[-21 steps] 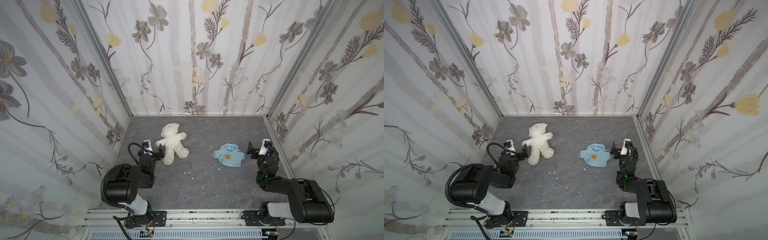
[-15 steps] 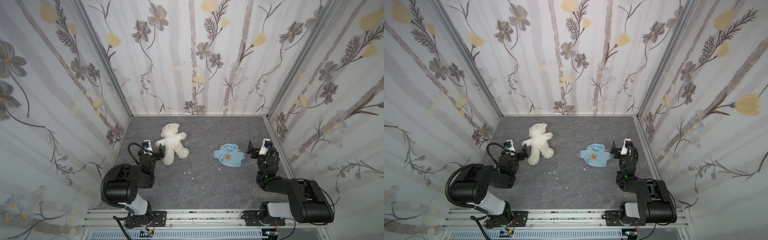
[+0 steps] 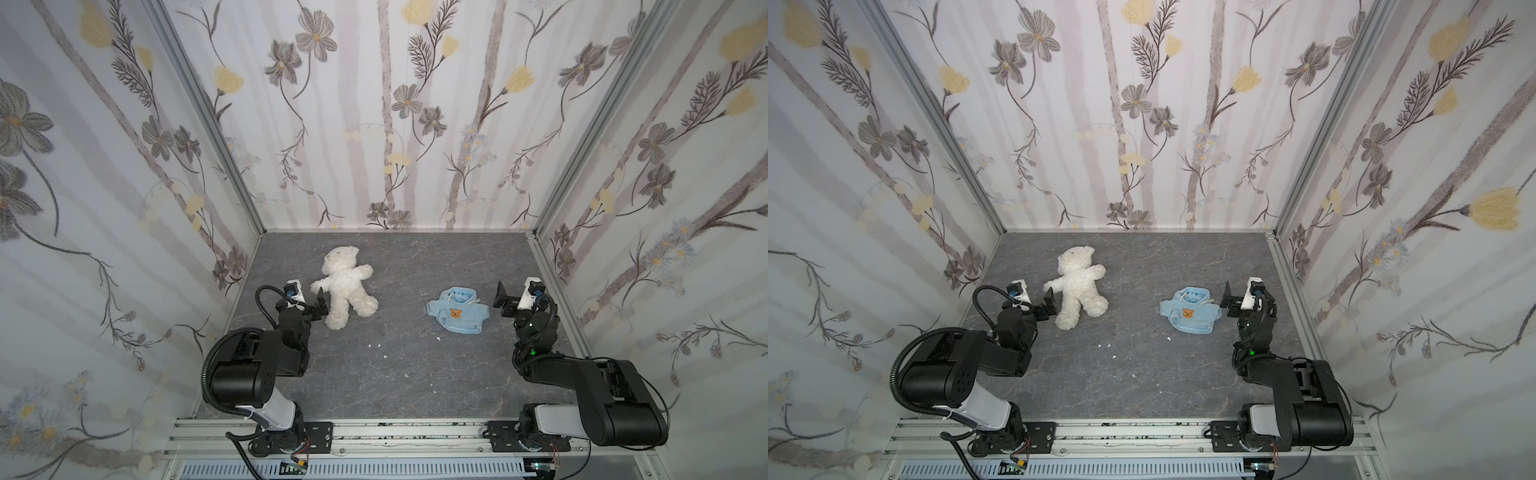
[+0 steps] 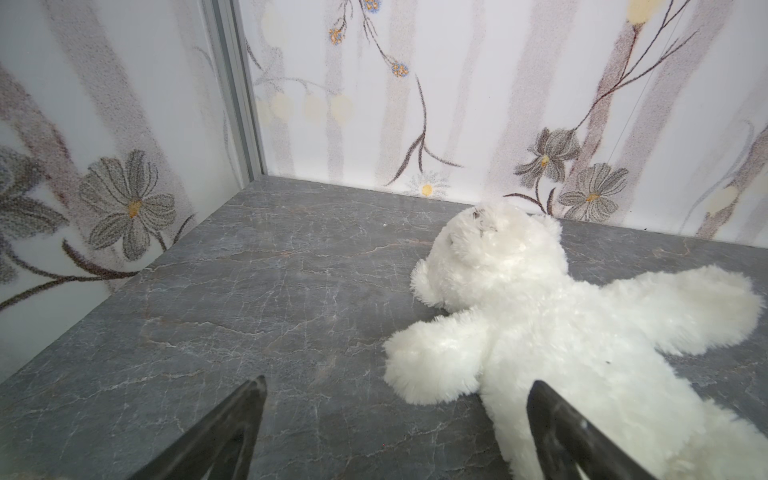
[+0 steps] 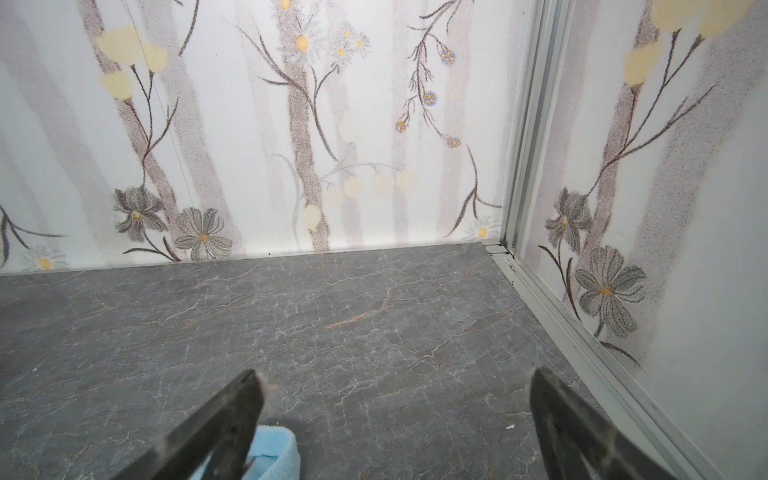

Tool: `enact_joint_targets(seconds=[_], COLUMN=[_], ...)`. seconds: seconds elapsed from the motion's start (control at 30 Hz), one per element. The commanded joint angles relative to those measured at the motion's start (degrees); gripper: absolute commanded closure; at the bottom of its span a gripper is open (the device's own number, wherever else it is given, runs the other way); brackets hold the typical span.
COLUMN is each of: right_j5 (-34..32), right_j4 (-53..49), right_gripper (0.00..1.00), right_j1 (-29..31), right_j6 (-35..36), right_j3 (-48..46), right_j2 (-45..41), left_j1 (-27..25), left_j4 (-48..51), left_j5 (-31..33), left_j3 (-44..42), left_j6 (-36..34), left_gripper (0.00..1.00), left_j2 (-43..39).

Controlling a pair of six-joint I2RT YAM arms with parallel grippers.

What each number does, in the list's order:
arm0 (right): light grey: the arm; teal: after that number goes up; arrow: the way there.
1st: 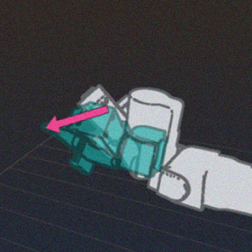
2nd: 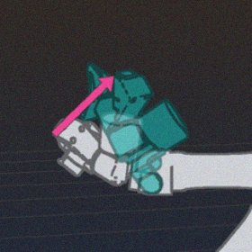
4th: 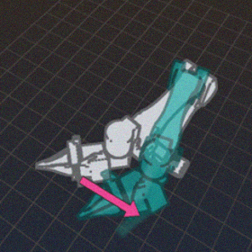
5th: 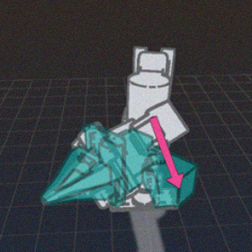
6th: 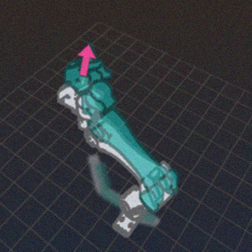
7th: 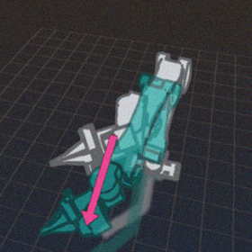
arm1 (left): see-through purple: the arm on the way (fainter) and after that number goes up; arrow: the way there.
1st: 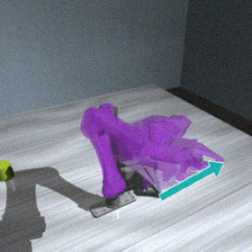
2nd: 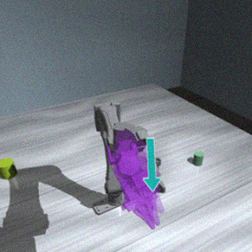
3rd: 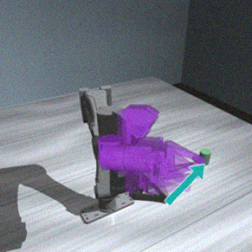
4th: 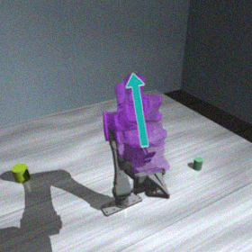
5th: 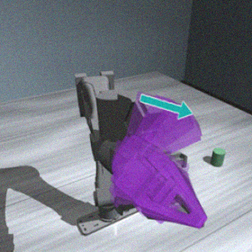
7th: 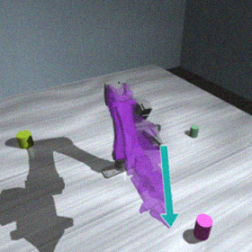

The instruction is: Dress the teddy bear

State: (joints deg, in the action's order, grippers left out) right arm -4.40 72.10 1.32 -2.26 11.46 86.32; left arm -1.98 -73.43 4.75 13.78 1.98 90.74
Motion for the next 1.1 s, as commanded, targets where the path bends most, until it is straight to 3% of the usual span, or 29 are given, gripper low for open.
enact_joint_targets(seconds=[0.0, 0.57, 0.7, 0.83, 0.9, 1.0, 1.07], right_j5=[0.45, 0.17, -4.5, -11.41, -17.2, -16.91, -9.98], right_j4=[2.2, 2.33, 4.8, -4.79, -15.03, -32.49, -39.39], right_gripper=[0.0, 0.0, 0.0, 0.0, 0.0, 0.0, 0.01], right_j1=[0.0, 0.08, 0.34, 0.66, 0.0, -1.4, -1.32], right_j6=[0.81, 0.93, -0.58, -2.96, -9.57, -18.19, -22.3], right_j3=[0.52, 0.32, -2.04, -2.47, -0.71, 4.74, 7.44], right_j2=[0.16, 0.17, -2.76, -14.05, -19.82, -25.96, -28.14], left_j1=[0.04, 0.04, 0.02, 0.07, 0.9, 1.1, 0.74], left_j4=[-2.43, -2.43, -2.12, 6.29, 17.16, 28.18, 32.41], left_j5=[0.52, 0.72, 3.65, 10.52, 11.25, 4.64, -4.08], left_j3=[0.33, 0.21, -0.99, -1.3, 1.77, 5.67, 7.44], left_j6=[0.65, 0.6, 1.64, 4.65, 10.54, 18.6, 25.83], left_gripper=[0.0, 0.0, 0.0, 0.0, 0.0, 0.0, 0.03], left_j2=[0.06, 0.05, -4.16, -14.35, -19.91, -24.2, -25.5])
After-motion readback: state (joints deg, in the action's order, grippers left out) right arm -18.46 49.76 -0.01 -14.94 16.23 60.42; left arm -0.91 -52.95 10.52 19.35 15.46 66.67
